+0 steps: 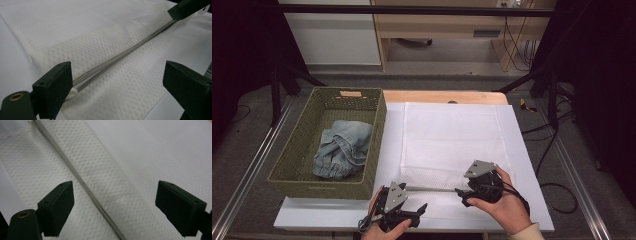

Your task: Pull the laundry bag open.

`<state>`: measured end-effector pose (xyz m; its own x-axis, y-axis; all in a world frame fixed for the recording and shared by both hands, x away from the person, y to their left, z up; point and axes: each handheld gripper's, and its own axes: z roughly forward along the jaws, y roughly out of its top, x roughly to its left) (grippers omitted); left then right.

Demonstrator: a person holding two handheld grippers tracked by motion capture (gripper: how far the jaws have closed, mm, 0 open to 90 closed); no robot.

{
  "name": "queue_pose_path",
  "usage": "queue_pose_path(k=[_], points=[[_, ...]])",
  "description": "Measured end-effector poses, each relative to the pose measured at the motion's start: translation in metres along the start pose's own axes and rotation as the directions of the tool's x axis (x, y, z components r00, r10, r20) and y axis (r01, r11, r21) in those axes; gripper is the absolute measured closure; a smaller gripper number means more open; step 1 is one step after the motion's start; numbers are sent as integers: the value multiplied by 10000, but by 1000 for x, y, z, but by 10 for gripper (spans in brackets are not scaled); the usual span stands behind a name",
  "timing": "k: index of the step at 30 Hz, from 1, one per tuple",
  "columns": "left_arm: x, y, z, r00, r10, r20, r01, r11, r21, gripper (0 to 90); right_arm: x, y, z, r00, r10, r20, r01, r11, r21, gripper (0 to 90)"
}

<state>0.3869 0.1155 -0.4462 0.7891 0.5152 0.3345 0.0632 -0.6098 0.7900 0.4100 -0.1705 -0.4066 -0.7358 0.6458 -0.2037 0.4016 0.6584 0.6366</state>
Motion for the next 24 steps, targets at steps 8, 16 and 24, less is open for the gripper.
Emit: queue_pose_path(k=[8, 16, 24], points=[[2, -2, 1, 9999, 125, 78, -126, 9998, 139, 97, 4, 8, 2, 9995, -262, -146, 264, 9996, 98, 217], [7, -6, -5, 10000, 93, 10, -93, 9998, 166, 98, 5, 12, 13, 9986, -355, -402, 365, 9990, 249, 241], [13, -13, -7, 10000, -25, -42, 27, 9995, 309, 102, 3, 21, 22, 9933, -852, -779, 893, 9947, 504, 274]])
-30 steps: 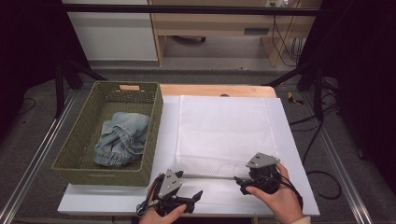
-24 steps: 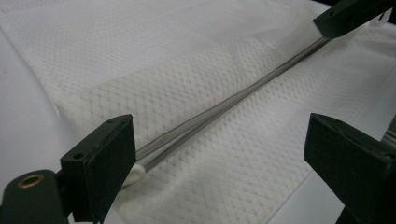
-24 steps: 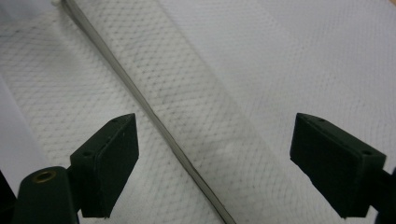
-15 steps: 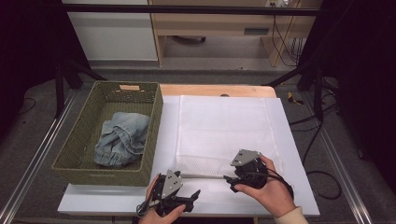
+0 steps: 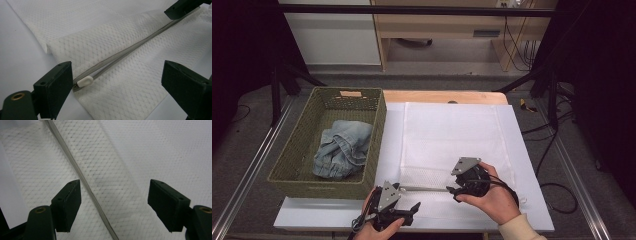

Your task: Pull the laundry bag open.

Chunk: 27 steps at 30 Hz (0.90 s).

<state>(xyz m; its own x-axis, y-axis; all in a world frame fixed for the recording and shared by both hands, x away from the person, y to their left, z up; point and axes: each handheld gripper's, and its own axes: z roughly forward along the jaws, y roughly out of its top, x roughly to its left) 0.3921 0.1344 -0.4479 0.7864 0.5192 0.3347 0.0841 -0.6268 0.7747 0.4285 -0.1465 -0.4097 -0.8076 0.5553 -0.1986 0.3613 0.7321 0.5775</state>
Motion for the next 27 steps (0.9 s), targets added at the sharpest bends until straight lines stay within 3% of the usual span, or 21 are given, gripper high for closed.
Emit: queue_pose_path(k=[6, 10, 17, 27], points=[[-3, -1, 4, 9999, 159, 18, -160, 9996, 222, 106, 0, -1, 9, 9983, -451, -373, 465, 9982, 379, 283], [-3, -1, 5, 9995, 310, 59, -311, 9991, 301, 106, 0, -4, 14, 9976, -480, -501, 509, 9969, 594, 291], [-2, -1, 4, 9996, 288, 9, -288, 9990, 328, 107, -3, -10, 17, 9976, -335, -605, 366, 9980, 507, 318], [-4, -1, 5, 9992, 378, 92, -381, 9986, 362, 110, -4, -19, 20, 9972, -447, -598, 468, 9983, 349, 429]])
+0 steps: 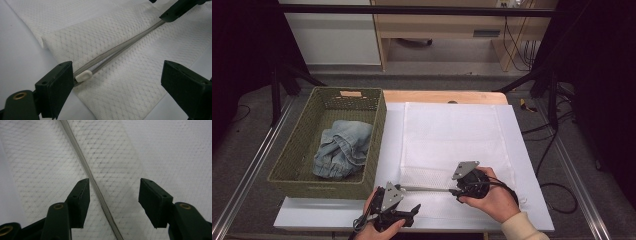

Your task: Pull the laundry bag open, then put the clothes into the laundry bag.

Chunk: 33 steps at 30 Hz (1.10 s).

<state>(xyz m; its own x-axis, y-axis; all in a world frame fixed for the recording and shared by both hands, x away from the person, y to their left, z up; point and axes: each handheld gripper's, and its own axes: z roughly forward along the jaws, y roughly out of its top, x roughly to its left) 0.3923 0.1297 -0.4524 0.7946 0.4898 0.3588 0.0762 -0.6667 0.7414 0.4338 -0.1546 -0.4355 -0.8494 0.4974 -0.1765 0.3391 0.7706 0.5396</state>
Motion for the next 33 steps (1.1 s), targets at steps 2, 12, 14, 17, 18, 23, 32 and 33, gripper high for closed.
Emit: queue_pose_path(k=[2, 12, 14, 17, 18, 23, 32, 33], points=[[0, 0, 0, 10000, 30, -14, -30, 10000, 34, 110, 0, -2, 2, 10000, -13, -4, 13, 10000, 43, 434], [-6, 1, 2, 9999, 113, 14, -114, 9998, 153, 110, 1, -7, 11, 10000, 46, -43, -46, 10000, -33, 446], [-6, 1, 2, 9999, 166, 35, -167, 9997, 164, 110, 1, -7, 13, 9999, 69, -74, -70, 9999, -86, 455], [-6, 1, 3, 9999, 156, 4, -156, 9998, 128, 110, 1, -7, 16, 9999, 63, -104, -64, 10000, -62, 471], [-6, 1, 3, 9999, 141, -12, -141, 9998, 155, 110, 1, -7, 17, 10000, 29, -66, -29, 10000, -58, 478], [-5, 1, 3, 9997, 235, -14, -234, 9994, 249, 110, 2, -6, 20, 9999, 58, -122, -59, 9999, -86, 547], [-6, 0, 5, 9998, 162, 132, -165, 9996, 217, 110, 4, -6, 25, 9998, 58, -214, -60, 10000, -53, 750], [-6, 0, 5, 9997, 180, 150, -184, 9996, 224, 110, 4, -6, 26, 9997, 76, -237, -78, 9999, -98, 772]])
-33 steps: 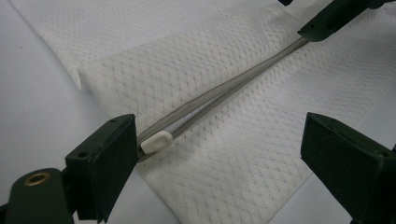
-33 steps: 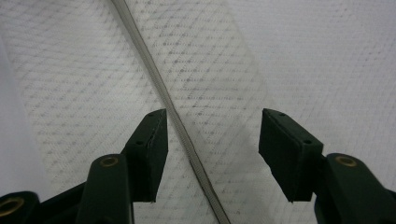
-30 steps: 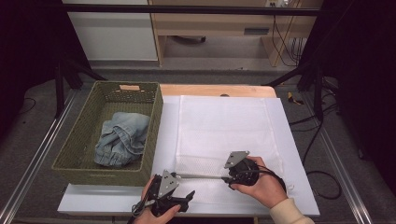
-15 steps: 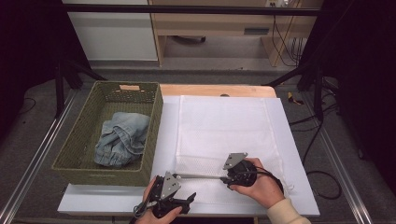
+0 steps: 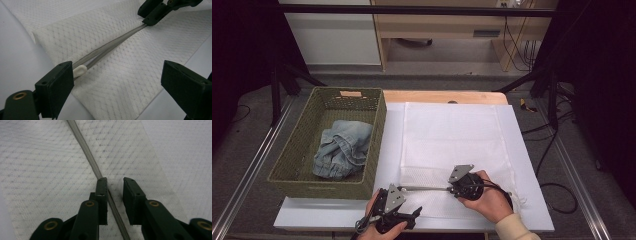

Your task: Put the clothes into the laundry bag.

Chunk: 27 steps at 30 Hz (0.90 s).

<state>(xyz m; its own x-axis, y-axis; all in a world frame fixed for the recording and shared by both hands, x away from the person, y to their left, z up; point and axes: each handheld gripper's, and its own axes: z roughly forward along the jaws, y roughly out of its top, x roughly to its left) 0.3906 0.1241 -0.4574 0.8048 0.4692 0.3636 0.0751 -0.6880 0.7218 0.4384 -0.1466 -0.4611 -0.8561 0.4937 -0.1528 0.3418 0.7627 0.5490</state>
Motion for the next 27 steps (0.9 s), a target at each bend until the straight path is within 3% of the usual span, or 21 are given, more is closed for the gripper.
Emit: queue_pose_path(k=[5, 9, 12, 17, 21, 24, 27], points=[[1, -1, 1, 10000, -33, -16, 33, 10000, 3, 110, 1, -1, 0, 10000, 11, -23, -11, 10000, -60, 847], [-1, 0, 1, 10000, -54, -38, 54, 10000, -8, 110, -2, -4, -1, 9994, 290, -165, -294, 9992, -269, 897], [-1, 0, 2, 10000, 23, 1, -23, 10000, -25, 110, -4, -6, -1, 9982, 539, -268, -550, 9975, -435, 900], [-2, 1, 1, 10000, 15, -58, -15, 10000, 11, 111, -5, -6, -3, 9982, 502, -312, -519, 9971, -549, 900], [-4, 2, 1, 10000, 47, -83, -46, 10000, 33, 111, -3, -5, -4, 9990, 437, -89, -442, 9970, -637, 899], [-5, 2, 1, 9999, 91, -79, -90, 9999, 58, 111, -3, -4, -4, 9990, 433, -49, -436, 9954, -851, 811], [-6, 3, 1, 9999, 71, -122, -71, 10000, 54, 111, -1, -4, -4, 9990, 446, 49, -439, 9947, -930, 658]])
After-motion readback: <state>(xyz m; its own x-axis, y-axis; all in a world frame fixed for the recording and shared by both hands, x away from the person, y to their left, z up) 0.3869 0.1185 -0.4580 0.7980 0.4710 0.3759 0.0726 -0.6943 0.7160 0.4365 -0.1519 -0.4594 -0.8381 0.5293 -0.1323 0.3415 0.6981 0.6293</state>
